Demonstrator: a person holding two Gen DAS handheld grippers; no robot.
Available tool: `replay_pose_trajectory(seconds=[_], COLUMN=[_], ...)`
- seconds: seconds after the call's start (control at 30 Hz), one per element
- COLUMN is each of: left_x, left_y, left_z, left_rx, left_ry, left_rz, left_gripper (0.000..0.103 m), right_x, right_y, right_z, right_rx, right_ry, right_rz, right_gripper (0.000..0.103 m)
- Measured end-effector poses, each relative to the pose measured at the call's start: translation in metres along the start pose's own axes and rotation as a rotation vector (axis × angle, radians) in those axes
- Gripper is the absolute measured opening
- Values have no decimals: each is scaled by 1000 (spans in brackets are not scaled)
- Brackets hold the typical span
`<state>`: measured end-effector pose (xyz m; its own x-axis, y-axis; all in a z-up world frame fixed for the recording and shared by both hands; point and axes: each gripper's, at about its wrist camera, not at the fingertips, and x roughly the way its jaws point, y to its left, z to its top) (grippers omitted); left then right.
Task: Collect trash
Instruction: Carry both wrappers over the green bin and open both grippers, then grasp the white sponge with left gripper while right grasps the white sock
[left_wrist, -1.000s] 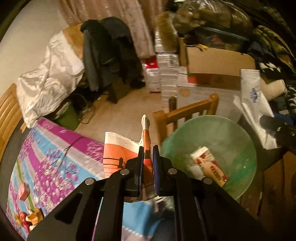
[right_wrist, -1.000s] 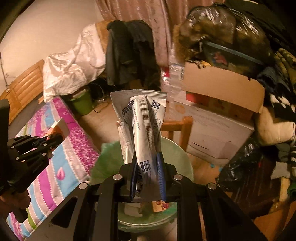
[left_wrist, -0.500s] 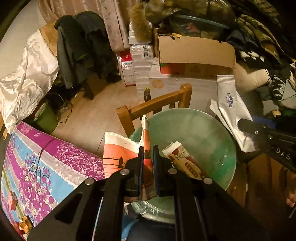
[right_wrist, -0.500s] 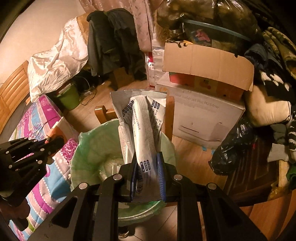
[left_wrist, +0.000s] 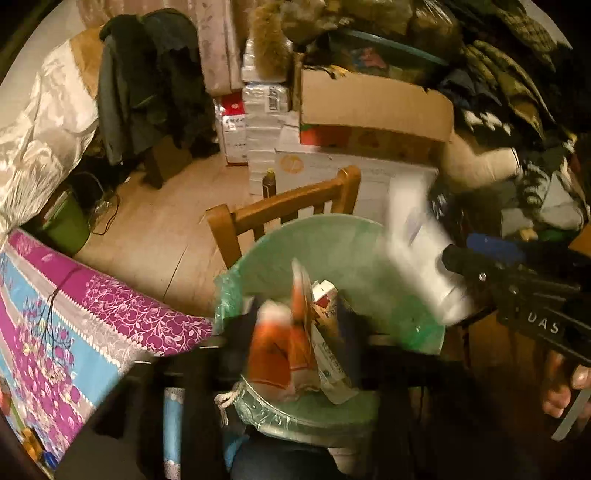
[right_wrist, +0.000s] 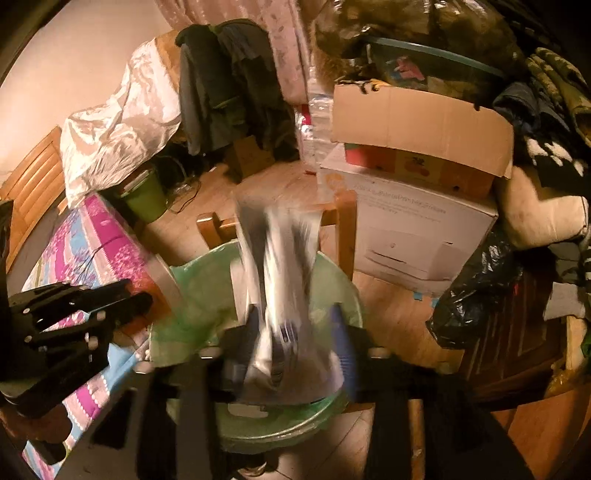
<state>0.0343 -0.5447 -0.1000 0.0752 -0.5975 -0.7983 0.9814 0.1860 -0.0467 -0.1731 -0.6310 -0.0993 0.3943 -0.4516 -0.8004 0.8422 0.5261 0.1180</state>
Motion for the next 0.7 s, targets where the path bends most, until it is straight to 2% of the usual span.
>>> replay_pose_trajectory(seconds=[0.2, 0.4, 0.5, 0.7], left_x=[-3, -9, -17, -43], left_y=[16, 24, 35, 74], left_z=[-2, -11, -19, -46], left_rx=[-72, -95, -124, -214], left_ry=[-10, -19, -36, -101], left_rz=[-15, 20, 66, 232], left_gripper=[49, 49, 50, 55], right_x=[-1, -3, -3, -11], right_y=[-2, 5, 15, 47], right_z=[1, 1, 0, -2], right_rx=[9, 2, -11, -37], right_ry=[-4, -20, -31, -90], right_rz=[0, 33, 51, 107], right_gripper=[44, 44, 44, 44])
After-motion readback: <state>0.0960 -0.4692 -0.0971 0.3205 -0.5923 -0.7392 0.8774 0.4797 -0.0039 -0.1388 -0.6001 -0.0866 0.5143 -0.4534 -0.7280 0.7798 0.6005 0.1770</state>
